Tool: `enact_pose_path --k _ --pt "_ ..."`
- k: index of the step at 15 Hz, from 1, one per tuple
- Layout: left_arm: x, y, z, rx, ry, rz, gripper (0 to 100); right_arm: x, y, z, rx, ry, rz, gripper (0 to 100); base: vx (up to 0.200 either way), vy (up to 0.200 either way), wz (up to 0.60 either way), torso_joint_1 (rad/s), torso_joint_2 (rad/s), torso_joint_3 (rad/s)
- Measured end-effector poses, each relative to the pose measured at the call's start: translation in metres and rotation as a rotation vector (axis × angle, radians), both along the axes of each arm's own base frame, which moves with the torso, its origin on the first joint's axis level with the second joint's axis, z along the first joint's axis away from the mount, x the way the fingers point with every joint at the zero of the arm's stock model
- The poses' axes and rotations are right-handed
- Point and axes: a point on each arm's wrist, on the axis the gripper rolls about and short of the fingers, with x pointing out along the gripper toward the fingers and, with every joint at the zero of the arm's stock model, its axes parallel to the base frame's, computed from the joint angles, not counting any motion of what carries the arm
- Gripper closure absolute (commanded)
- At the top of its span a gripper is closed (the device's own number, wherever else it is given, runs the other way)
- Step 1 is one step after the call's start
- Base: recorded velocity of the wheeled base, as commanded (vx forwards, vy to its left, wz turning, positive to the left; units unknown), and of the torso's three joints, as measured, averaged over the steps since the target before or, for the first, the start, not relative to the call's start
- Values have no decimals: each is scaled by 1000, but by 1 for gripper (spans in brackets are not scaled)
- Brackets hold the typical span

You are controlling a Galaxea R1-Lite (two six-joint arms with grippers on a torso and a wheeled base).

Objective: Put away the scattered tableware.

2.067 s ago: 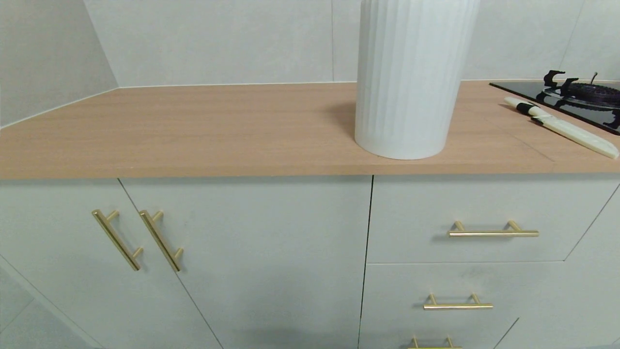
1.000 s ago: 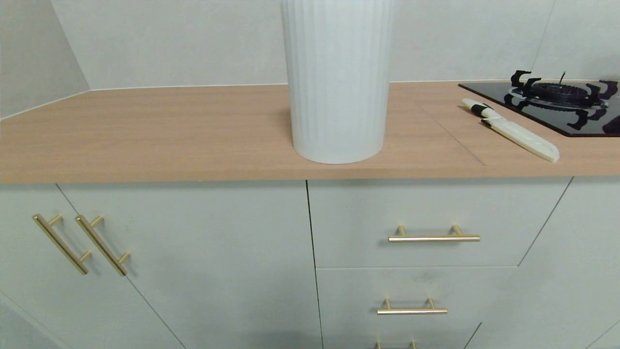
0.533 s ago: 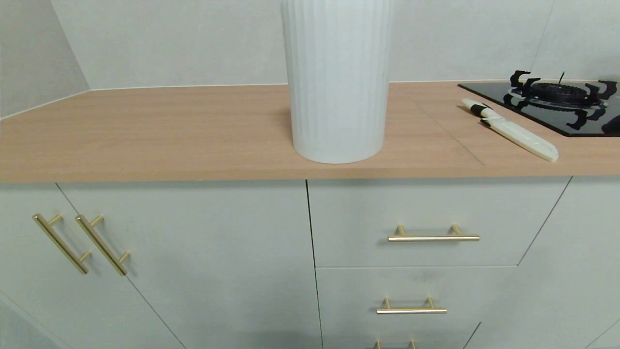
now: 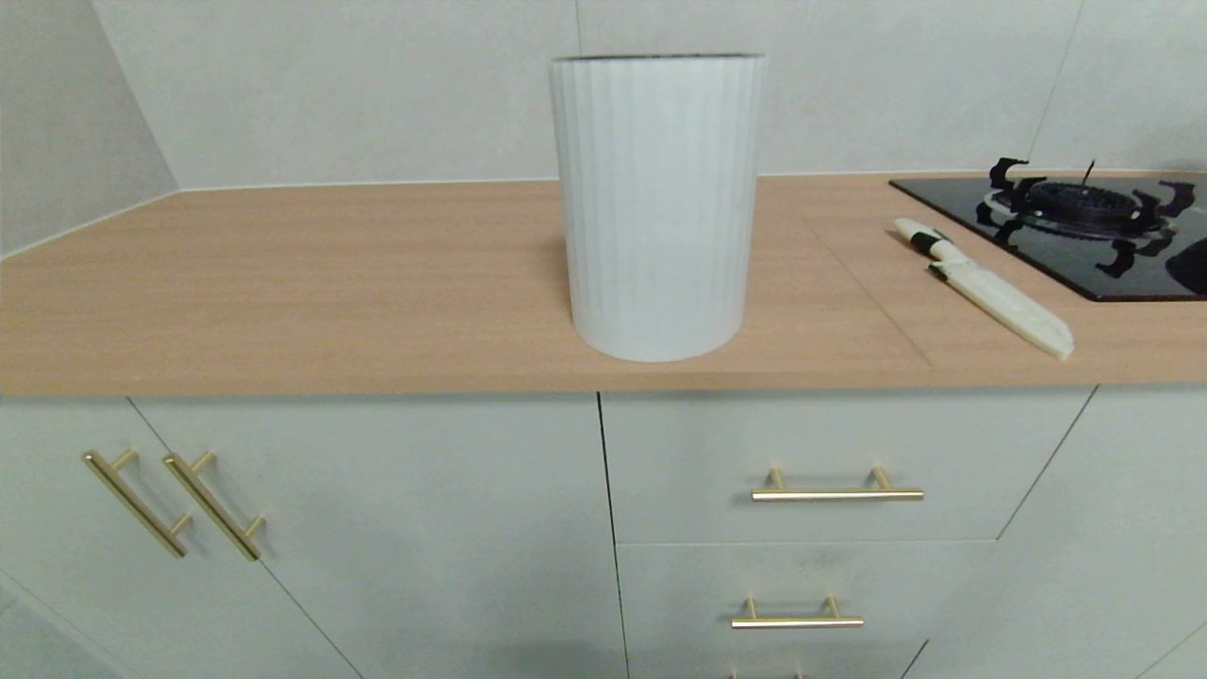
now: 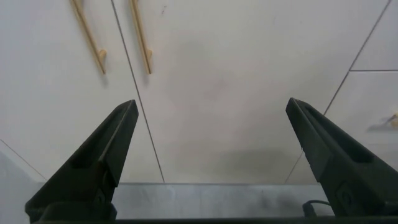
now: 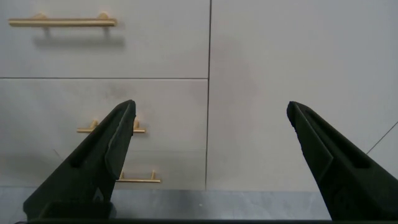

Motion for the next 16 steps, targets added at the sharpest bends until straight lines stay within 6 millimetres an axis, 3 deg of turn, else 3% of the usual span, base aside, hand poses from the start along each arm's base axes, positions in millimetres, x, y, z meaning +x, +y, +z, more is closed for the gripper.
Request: enact_pose_path --k 16 --pt "0 0 0 -1 0 0 0 0 0 0 1 -1 0 0 0 0 0 189 -487 -289"
